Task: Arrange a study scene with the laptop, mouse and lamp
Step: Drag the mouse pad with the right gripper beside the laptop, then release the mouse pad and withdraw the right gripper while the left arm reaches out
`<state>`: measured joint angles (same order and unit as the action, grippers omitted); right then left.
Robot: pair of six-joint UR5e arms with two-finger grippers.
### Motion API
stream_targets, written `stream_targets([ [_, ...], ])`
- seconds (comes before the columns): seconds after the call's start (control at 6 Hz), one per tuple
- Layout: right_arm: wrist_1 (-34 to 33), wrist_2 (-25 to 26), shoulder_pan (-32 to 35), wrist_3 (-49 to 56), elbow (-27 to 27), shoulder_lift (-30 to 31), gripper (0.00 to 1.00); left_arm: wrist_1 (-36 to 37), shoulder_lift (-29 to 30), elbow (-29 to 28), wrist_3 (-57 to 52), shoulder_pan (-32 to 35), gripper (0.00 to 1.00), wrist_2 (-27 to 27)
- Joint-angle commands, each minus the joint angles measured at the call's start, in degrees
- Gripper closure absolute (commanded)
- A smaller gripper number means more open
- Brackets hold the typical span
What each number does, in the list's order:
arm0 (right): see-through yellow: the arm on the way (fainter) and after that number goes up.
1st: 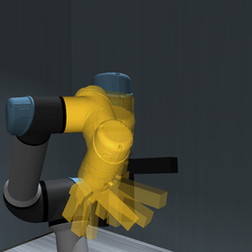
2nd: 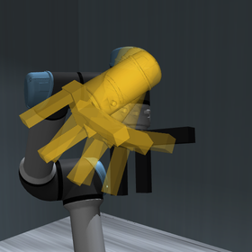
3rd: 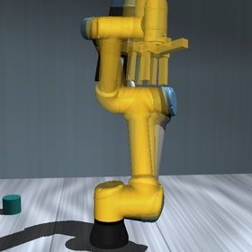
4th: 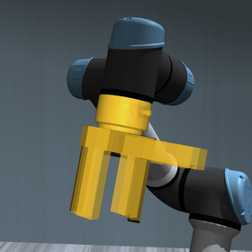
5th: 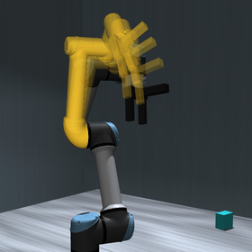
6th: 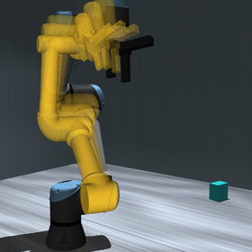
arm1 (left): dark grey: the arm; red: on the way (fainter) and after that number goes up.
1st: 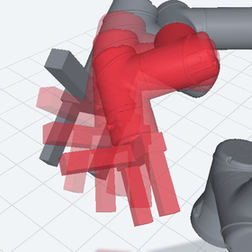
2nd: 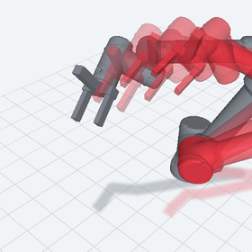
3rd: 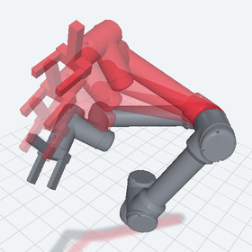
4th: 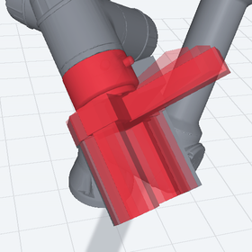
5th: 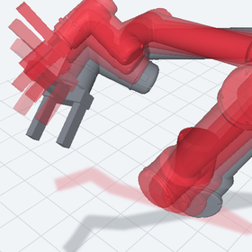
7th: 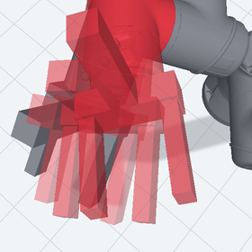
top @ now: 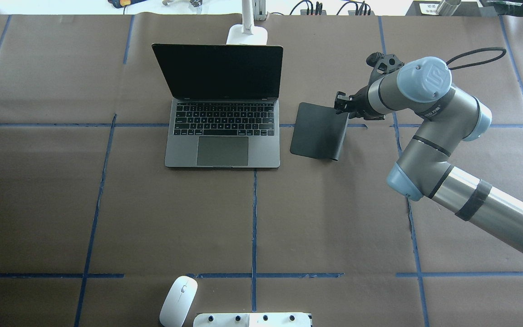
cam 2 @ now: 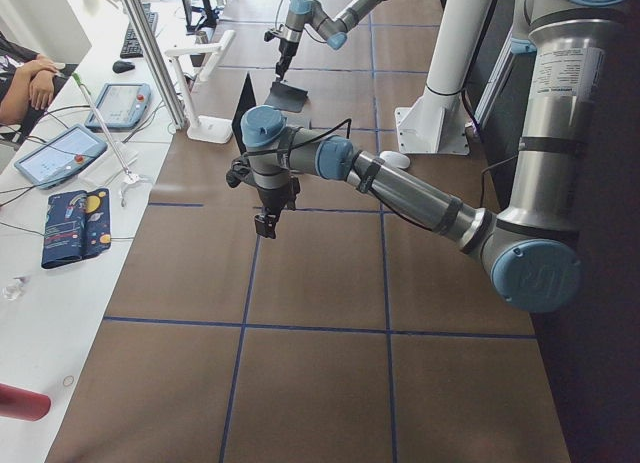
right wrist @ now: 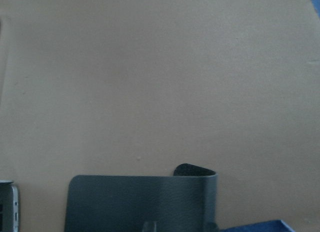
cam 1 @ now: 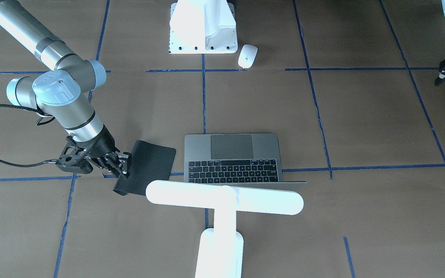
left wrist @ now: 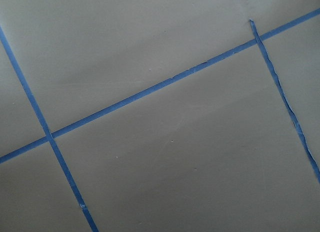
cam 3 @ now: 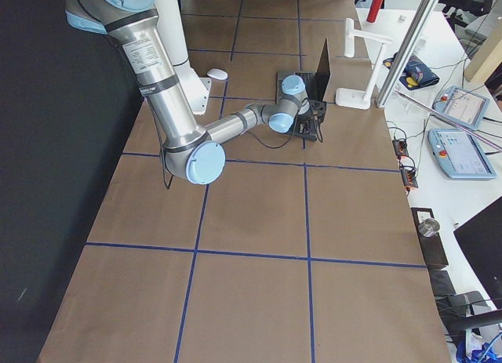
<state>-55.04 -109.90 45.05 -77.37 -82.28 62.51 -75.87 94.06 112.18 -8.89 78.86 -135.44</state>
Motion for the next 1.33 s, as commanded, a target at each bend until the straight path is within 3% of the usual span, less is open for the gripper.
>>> stream_targets([
  [0.0,-4.27,-9.06,5.37,7.72,-1.21,1.29,0.0,-0.07,0.42,1.88,4.36,-0.28,0.0,0.09],
  [0.33,-4.37,-12.25,8.11,13.62,-4.1,6.28,0.0,-4.17,0.43,6.97,20.94,-6.93,0.0,0.79],
  [0.67,-4.37,-17.07,13.89,27.82,-6.39,14.53,0.0,-6.31,0.25,11.37,33.44,-13.96,0.0,0.97],
  [1.0,-4.37,-21.13,21.01,43.8,-6.4,22.27,0.0,-7.01,0.95,15.68,41.47,-27.46,0.0,12.15],
  [1.17,-4.37,-23.58,24.35,51.11,-6.49,26.14,0.0,-7.01,1.91,16.57,44.72,-31.79,0.0,13.0],
])
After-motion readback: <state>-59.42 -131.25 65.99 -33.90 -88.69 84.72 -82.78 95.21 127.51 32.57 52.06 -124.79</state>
